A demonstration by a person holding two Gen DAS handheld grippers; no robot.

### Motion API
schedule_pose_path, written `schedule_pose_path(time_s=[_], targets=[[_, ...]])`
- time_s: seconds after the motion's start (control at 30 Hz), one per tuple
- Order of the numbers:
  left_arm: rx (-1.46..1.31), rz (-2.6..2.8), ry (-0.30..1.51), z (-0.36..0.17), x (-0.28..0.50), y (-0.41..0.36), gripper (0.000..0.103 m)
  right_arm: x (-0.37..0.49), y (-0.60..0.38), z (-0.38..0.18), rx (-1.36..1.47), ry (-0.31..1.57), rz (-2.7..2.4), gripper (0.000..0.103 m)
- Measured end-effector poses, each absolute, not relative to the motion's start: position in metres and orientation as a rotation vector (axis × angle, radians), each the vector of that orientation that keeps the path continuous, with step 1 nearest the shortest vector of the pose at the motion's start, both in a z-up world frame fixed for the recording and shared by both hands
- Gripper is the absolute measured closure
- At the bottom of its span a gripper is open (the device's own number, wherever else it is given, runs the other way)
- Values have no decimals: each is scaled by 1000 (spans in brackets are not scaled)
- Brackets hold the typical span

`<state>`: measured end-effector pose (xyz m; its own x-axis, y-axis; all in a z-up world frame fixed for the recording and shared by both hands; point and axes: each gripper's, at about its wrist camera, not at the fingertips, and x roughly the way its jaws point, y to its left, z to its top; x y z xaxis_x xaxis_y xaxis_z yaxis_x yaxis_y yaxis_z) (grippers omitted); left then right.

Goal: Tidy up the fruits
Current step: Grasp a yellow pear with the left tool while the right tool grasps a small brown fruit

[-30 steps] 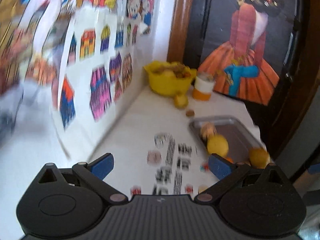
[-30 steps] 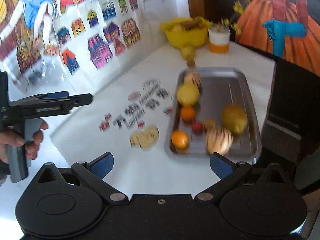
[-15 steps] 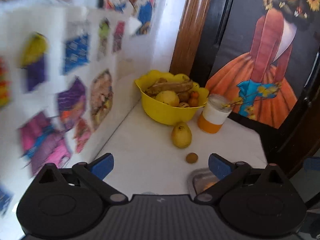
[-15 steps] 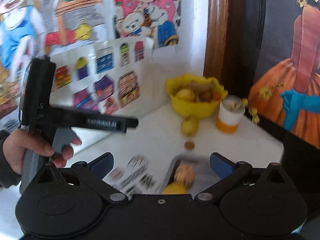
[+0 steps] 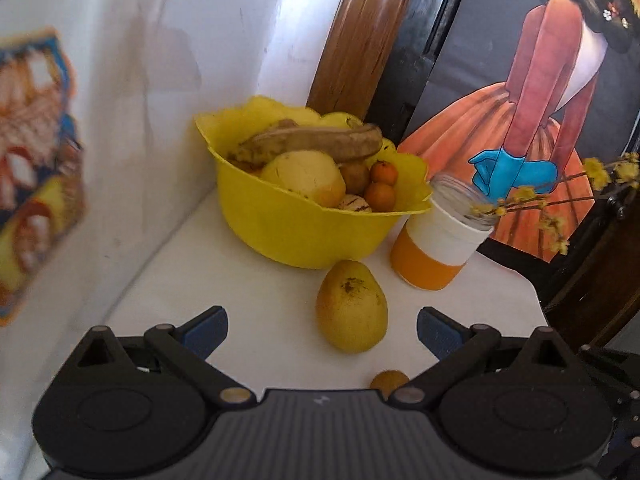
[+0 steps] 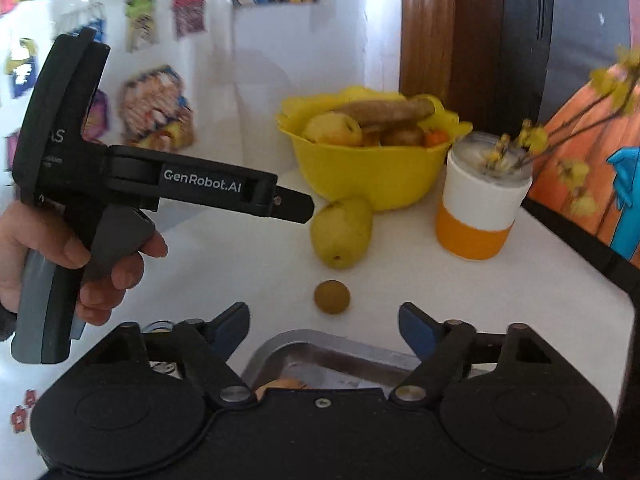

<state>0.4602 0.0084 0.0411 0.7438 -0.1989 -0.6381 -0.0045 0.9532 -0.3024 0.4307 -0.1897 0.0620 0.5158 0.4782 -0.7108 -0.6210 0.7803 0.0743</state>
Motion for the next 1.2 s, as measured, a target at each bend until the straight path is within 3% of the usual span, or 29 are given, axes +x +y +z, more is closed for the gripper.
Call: schedule_pose_path(time_s=[0.13,0.53,0.7,0.87,0.97,1.07,1.2], targets=[[-304,-134,738,28,474,6,2,445,-185,50,-198,823,684,28],[-350,-185,757,8,491,-3,22,463,-168,29,-210,858,682,45],[-356,-192,779,3,496,-4,36,471,-162,21,-206,878,686,53],[-366,-199,779,1,499,-2,38,476,-159,16,-199,877,665,58],[-386,-216,783,1,500,-2,46,477,-158,15,-191,872,653,61],[-390,-207,785,1,499,-3,46,476,-158,15,-194,863,650,71],[-404,-190,785,1,493,1,46,469,-160,14,-187,858,661,72]])
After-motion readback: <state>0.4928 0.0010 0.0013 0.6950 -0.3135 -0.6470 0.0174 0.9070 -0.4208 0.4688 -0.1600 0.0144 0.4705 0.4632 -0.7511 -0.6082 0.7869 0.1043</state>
